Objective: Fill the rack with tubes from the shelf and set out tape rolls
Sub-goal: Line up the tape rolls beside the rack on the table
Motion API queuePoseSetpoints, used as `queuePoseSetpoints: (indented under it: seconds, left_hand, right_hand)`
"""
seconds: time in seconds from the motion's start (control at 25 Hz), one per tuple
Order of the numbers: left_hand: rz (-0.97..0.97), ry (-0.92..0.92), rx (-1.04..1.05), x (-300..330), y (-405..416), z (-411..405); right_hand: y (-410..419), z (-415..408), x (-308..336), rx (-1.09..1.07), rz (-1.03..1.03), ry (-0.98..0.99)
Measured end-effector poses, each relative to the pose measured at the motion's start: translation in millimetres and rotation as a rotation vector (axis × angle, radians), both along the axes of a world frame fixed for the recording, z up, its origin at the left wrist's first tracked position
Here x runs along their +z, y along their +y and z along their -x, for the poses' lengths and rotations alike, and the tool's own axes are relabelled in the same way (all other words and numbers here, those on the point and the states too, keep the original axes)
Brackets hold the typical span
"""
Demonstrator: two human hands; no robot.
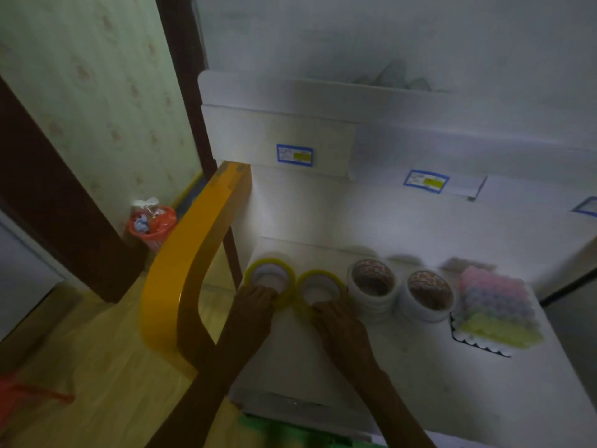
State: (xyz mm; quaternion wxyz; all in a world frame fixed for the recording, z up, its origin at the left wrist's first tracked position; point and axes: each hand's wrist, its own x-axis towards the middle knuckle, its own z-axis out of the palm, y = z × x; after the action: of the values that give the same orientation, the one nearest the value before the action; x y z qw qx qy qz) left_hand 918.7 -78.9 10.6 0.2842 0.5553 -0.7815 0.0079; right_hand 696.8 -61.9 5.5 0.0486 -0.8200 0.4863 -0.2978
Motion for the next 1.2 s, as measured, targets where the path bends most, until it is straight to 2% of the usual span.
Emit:
queuePoseSetpoints:
  seconds: [0.24, 0.44, 0.52, 0.68, 0.8, 0.96, 1.2]
  left_hand:
    - [0.024, 0.021, -0.007, -4.5, -7.1, -2.9]
    - [-0.123, -0.082, -0.058, -4.9, -9.2, -11.5]
    - [-0.144, -0.061, -0.072, 10.3, -4.0, -9.0]
    - [-0.010, 0.028, -0.125, 44.3, 11.6, 8.8]
    - [0.062, 0.080, -0.219, 74.4, 17.6, 38.1]
    - [0.121, 0.084, -0.355, 109.6, 38.1, 100.4]
    - [0.026, 0.146, -0.589, 125.4, 102.3, 253.1]
  right_hand:
    - [-11.1, -10.9, 1.0, -0.092, -0.035, 0.010]
    - [-9.1, -11.6, 10.3, -0.080, -0.054, 0.022]
    - [-5.7, -10.6, 23.1, -0.097, -0.033, 0.002]
    - [16.6, 9.1, 45.2, -0.122, 0.018, -0.097]
    - [38.2, 42.6, 61.6, -0.163, 0.026, -0.139]
    - [71.7, 106.6, 86.9, -0.331, -0.045, -0.118]
    - [185.2, 236.6, 106.7, -0.548, 0.003, -0.146]
